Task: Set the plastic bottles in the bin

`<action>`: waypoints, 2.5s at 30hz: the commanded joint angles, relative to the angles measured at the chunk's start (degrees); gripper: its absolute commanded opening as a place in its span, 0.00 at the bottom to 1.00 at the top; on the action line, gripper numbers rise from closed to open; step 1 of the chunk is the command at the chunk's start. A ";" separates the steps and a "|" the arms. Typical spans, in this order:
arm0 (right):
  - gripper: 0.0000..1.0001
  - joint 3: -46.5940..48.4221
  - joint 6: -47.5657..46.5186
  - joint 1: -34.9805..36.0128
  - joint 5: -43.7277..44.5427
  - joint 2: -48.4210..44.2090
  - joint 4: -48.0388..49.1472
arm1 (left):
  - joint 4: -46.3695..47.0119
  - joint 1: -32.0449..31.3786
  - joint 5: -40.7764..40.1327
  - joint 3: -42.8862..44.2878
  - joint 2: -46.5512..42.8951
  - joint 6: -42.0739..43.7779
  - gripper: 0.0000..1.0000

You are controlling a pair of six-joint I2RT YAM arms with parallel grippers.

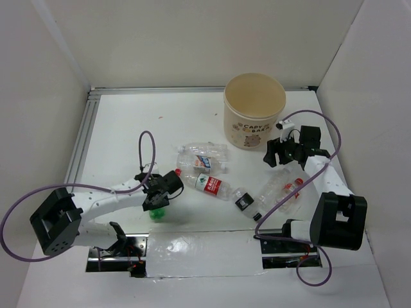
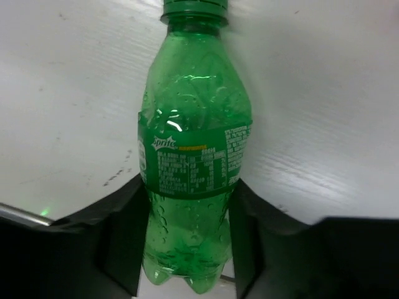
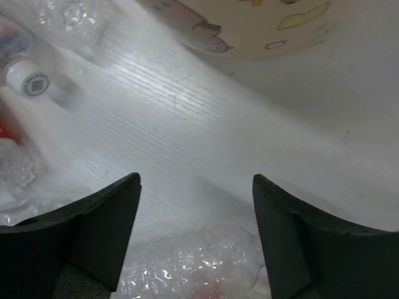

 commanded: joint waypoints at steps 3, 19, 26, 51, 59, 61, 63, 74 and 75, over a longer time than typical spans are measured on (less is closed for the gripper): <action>0.69 2.77 -7.96 -0.04 -10.83 -1.84 -6.65 | 7.49 -0.25 0.18 -0.13 -2.29 5.72 0.28; 0.75 6.99 -23.62 8.38 -18.95 -1.84 -23.10 | 34.19 -2.72 2.46 51.66 10.50 51.95 0.00; 0.80 9.18 -19.14 15.95 -14.12 -3.07 -27.04 | 43.53 1.50 8.36 81.84 37.40 54.33 0.06; 0.94 17.36 -10.44 41.10 16.57 16.17 -36.36 | 43.87 4.67 4.51 67.77 29.99 53.37 1.00; 0.86 15.70 -7.63 46.98 19.82 19.16 -40.14 | 43.63 0.81 -2.35 28.20 -0.85 48.45 1.00; 0.84 15.69 -7.01 48.38 19.82 21.53 -41.28 | 40.74 0.19 -3.67 22.15 -4.65 44.87 1.00; 0.83 15.69 -5.96 49.00 18.34 21.54 -41.81 | 39.23 -0.43 -3.68 18.35 -9.56 42.13 1.00; 0.81 16.40 -2.88 50.77 18.42 20.48 -45.07 | 32.19 -3.41 -3.68 5.77 -18.99 29.64 1.00; 0.79 16.92 -2.88 50.77 18.94 21.00 -45.07 | 32.19 -3.42 -3.68 5.15 -19.00 28.94 1.00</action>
